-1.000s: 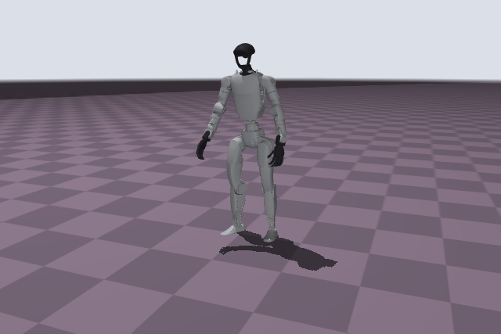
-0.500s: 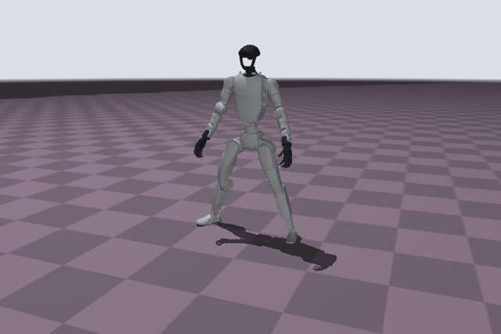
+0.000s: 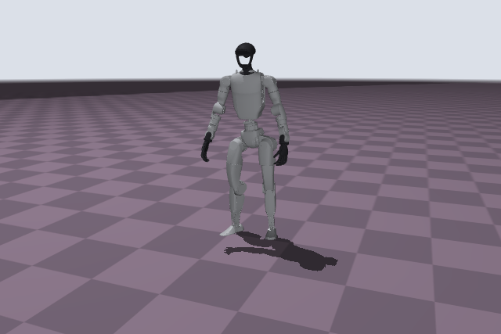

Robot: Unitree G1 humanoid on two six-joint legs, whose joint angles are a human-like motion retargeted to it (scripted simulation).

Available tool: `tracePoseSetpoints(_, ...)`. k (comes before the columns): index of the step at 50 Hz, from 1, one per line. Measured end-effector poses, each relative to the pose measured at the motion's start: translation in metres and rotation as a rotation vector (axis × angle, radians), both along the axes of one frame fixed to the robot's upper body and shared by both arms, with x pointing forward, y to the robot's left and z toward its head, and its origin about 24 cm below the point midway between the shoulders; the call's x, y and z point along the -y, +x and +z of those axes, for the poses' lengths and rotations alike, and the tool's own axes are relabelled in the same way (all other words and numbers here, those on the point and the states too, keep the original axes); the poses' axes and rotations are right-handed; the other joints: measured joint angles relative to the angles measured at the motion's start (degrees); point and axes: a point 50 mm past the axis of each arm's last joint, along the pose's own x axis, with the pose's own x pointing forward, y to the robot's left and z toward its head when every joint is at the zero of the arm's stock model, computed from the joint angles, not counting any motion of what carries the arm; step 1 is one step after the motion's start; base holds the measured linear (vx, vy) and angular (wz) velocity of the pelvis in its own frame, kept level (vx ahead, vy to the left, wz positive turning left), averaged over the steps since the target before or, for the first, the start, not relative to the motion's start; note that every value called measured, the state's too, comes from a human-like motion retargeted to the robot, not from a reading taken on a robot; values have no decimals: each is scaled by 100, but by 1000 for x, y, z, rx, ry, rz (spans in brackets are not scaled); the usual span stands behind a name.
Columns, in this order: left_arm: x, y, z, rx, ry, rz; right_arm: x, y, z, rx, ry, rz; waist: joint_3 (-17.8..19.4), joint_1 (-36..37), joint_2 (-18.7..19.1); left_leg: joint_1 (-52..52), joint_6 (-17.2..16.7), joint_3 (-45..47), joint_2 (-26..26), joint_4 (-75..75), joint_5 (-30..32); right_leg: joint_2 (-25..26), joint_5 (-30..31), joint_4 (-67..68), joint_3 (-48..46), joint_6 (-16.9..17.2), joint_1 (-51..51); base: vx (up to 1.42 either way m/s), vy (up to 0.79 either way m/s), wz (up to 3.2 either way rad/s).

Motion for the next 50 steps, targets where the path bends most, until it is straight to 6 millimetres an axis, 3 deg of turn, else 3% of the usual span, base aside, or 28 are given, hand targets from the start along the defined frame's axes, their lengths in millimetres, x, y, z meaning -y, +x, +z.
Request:
tracePoseSetpoints(5, -9, -16, -1, -29, 8, 2, -12, 14, 3, 71, 9, 32, -35, -353, 93, 108, 124, -498, 292, -266, 331, 597, -190, 349, 86, -187, 37, 3, -20, 2)
tracePoseSetpoints(10, -30, -31, 1, -98, 118, -67, -29, 30, 8, 166, 41, 12, -52, -850, 156, 93, -137, -548, 978, 131, 273, 877, -782, 1868, 532, -457, -563, 1, -18, -4)
tracePoseSetpoints(15, -49, -8, 15, -80, 233, -92, -23, 13, 1, 95, 33, 53, -163, -845, 314, 117, -300, -618, 1360, 155, 363, 227, -1233, 2708, 5, -585, -835, 5, -17, 21)
tracePoseSetpoints(22, -63, 26, 38, 244, 193, 240, 13, -8, 3, 41, -57, -7, -347, -1178, 674, 370, -583, -951, 1711, -315, 529, -454, -777, 1949, 294, -381, -290, 8, -24, 58)
tracePoseSetpoints(25, -67, 27, 41, 267, 203, 278, 30, -15, 5, 19, -96, -64, -470, -1324, 726, 352, -641, -1090, 1783, -432, 613, -715, -395, 1372, 583, -273, -17, 4, -36, 45)
tracePoseSetpoints(28, -70, 21, 38, 217, 230, 251, 40, -21, 7, 11, -110, -120, -566, -1427, 668, 155, -776, -1165, 1855, -149, 560, -949, -418, 780, 670, -122, 259, 1, -46, 25)
tracePoseSetpoints(32, -75, 19, 41, 237, 239, 308, 41, -11, 11, 26, -137, -73, -594, -1168, 512, 316, -762, -878, 1909, -395, 771, -1085, -528, 250, 462, 48, 195, -1, -54, -63)
tracePoseSetpoints(35, -81, 13, 41, 248, 256, 358, 34, 2, 13, 49, -152, -26, -555, -995, 332, 369, -690, -630, 1983, -265, 885, -1144, -135, 28, 354, 64, 107, 1, -64, -85)
tracePoseSetpoints(38, -75, -2, 32, 217, 254, 361, 25, 11, 14, 87, -137, -7, -507, -973, 293, 274, -539, -379, 2212, 258, 1003, -1097, -126, 470, 604, 198, -147, 4, -63, -52)
tracePoseSetpoints(40, -65, -6, 25, 181, 231, 369, 23, 19, 17, 90, -127, 1, -410, -980, 400, 418, -301, -73, 2346, 20, 1430, -823, -38, 273, 729, 237, -61, 2, -60, -26)
tracePoseSetpoints(42, -47, -13, 13, 98, 178, 298, 22, 22, 18, 92, -109, -5, -282, -1051, 377, 388, -224, 294, 2325, 372, 1247, -804, -340, 951, 806, 220, -328, 4, -53, 2)
tracePoseSetpoints(43, -38, -17, 7, 49, 139, 262, 22, 22, 17, 73, -103, -13, -237, -1149, 330, 138, -301, 373, 2349, 1002, 850, -852, -482, 1207, 706, 148, -384, 5, -48, 18)
tracePoseSetpoints(46, -22, -14, 1, -24, 127, 119, 21, 23, 16, 62, -69, -49, -137, -1008, 201, 232, 71, 506, 1823, 825, 543, -701, -220, 705, 833, 69, -240, 2, -44, -23)
tracePoseSetpoints(48, -16, -13, -2, -58, 117, 46, 19, 16, 12, 54, -59, -88, -138, -895, 95, -156, -141, 510, 1672, 1850, -75, -718, -432, 981, 742, -20, -339, 7, -31, -21)
tracePoseSetpoints(50, -14, -6, 0, -43, 124, 25, 14, 12, 9, 40, -29, -71, -164, -486, -38, 95, 202, 647, 1031, 1194, -25, -577, -109, 313, 989, -28, -189, 6, -29, -87)
